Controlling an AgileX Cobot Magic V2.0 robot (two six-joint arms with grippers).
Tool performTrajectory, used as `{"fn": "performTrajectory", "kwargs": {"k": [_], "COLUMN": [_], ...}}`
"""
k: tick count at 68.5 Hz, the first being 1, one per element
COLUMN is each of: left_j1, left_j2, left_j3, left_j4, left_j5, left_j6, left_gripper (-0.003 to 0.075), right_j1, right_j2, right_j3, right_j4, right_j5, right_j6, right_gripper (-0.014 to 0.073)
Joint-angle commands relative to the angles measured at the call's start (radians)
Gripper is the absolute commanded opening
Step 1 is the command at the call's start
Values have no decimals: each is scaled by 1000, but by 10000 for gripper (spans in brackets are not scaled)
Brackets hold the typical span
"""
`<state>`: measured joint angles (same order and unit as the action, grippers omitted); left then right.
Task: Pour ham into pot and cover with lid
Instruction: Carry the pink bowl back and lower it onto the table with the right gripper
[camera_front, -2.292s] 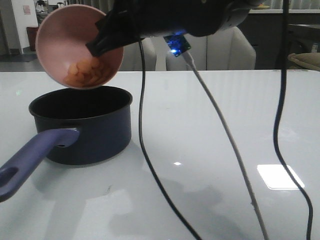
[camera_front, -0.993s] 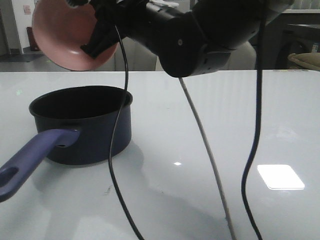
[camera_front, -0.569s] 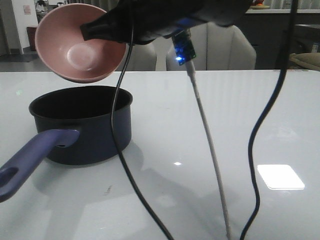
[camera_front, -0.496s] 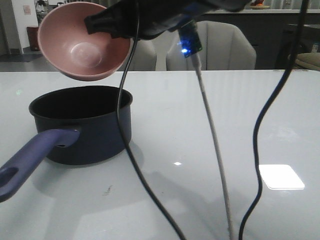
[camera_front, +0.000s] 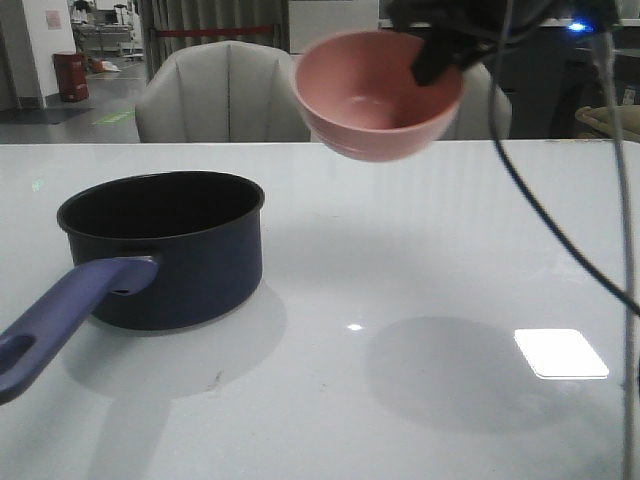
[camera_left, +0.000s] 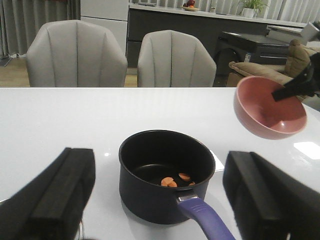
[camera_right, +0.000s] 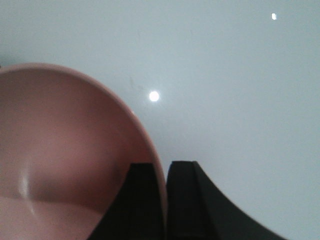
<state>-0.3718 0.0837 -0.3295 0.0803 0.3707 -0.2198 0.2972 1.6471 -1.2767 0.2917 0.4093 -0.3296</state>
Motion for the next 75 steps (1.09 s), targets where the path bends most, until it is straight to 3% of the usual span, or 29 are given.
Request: {"fn": "performTrajectory", "kwargs": {"k": [1,18,37,58,75], "left_j1": [-7,-7,-7,-7,-7], "left_j2": [12,12,12,12,12], "left_j3": [-24,-24,-24,-24,-24], "left_j4": [-5,-5,-5,-5,-5], "left_j5": [-76,-76,-76,-76,-76], "left_j6": [-1,-1,-1,-1,-1], "left_gripper": [564,564,564,564,564], "right_j1": [-79,-189,-195,-198,-199], "right_j2": [-42,56,177,190,42], "right_j3": [-22,-10,-12,-37,-67], "right_j4": [-11,25,68,26,-66], "right_j5": [71,160,159,173,247], "right_j6": [31,56,56,55,55], "right_gripper": [135,135,150,404,420]}}
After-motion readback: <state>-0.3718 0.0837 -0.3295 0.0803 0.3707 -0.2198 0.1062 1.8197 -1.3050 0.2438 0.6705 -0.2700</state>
